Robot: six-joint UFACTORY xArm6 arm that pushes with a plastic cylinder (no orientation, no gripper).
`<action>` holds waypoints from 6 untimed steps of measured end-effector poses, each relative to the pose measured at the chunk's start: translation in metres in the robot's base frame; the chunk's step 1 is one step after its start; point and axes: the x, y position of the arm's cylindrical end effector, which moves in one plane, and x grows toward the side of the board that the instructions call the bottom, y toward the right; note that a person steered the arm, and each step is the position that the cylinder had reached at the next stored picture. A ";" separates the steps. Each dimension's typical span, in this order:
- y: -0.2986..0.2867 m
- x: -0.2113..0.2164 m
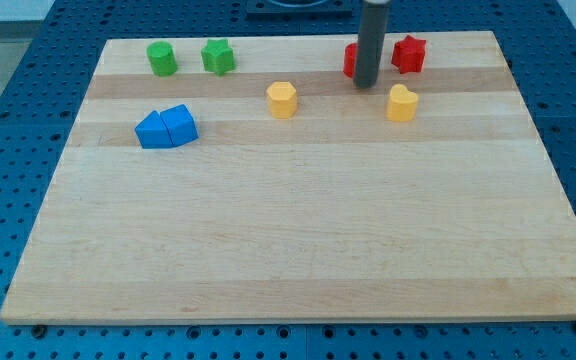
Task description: Move the yellow hexagon horizontal toward the right side of the blue cube
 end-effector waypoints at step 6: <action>-0.036 0.060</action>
